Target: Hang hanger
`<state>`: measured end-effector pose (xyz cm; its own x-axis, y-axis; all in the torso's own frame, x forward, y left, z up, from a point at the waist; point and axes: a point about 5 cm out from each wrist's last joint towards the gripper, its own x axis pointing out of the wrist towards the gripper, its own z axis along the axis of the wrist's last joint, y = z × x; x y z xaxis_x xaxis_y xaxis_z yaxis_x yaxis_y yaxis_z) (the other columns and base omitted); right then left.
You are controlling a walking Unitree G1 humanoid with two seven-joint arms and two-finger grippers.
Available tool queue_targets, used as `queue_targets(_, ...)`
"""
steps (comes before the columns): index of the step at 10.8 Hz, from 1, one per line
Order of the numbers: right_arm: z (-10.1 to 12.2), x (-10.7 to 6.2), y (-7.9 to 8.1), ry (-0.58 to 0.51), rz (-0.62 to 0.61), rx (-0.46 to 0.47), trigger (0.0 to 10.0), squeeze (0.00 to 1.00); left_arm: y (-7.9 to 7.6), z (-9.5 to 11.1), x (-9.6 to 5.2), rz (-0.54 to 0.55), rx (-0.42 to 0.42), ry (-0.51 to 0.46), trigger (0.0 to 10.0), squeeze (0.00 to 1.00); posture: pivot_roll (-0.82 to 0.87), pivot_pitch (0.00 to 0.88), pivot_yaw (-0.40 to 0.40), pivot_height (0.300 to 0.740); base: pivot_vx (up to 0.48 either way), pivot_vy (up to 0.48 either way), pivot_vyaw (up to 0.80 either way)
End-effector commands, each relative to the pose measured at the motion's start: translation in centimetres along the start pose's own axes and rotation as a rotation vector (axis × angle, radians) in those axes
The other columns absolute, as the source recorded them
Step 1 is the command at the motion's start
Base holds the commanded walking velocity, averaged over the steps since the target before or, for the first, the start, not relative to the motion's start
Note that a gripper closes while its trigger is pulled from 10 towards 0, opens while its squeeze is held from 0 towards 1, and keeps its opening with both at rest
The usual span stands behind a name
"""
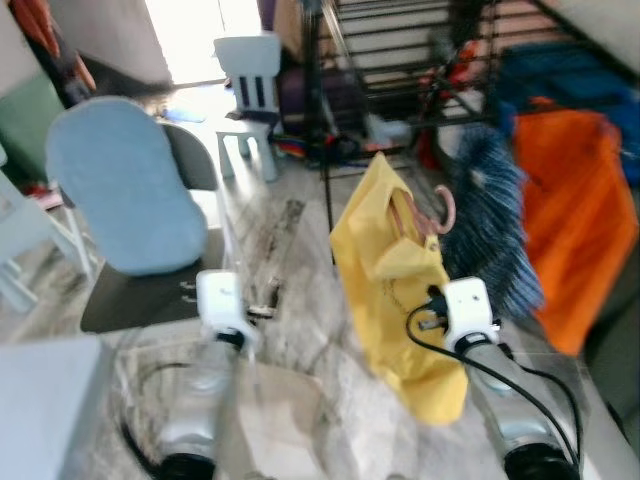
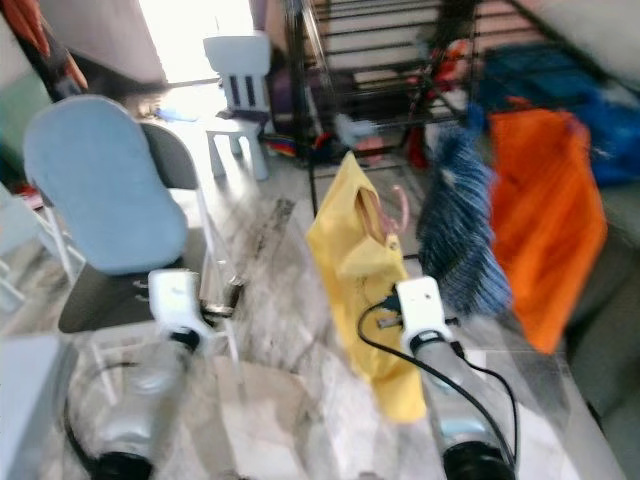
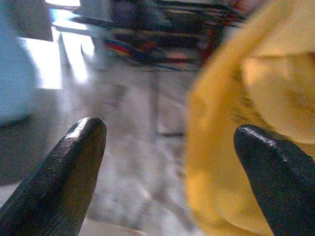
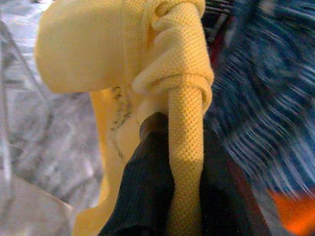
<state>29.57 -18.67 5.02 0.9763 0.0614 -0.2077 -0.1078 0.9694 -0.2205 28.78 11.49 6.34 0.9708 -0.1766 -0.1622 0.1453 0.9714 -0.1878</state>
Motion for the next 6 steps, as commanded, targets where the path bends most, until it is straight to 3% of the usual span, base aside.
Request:
queue_targets(1,1.23,0.34,-0.03,-0.054,-0.006,0.007,10.0,0.0,0.89,0.14,-0.1,0.025,0.021,0.001,10.0,0.0,-0.25,0.0,0.047,0.74,-0.356,0.0,0.0)
queue_targets(6,1.21,0.34,0.33,-0.048,0.006,0.006,10.0,0.0,1.17,-0.68,-0.36,0.03,0.023,0.03,10.0,0.0,-0.26,0.0,0.046,0.74,-0.365,0.0,0.0)
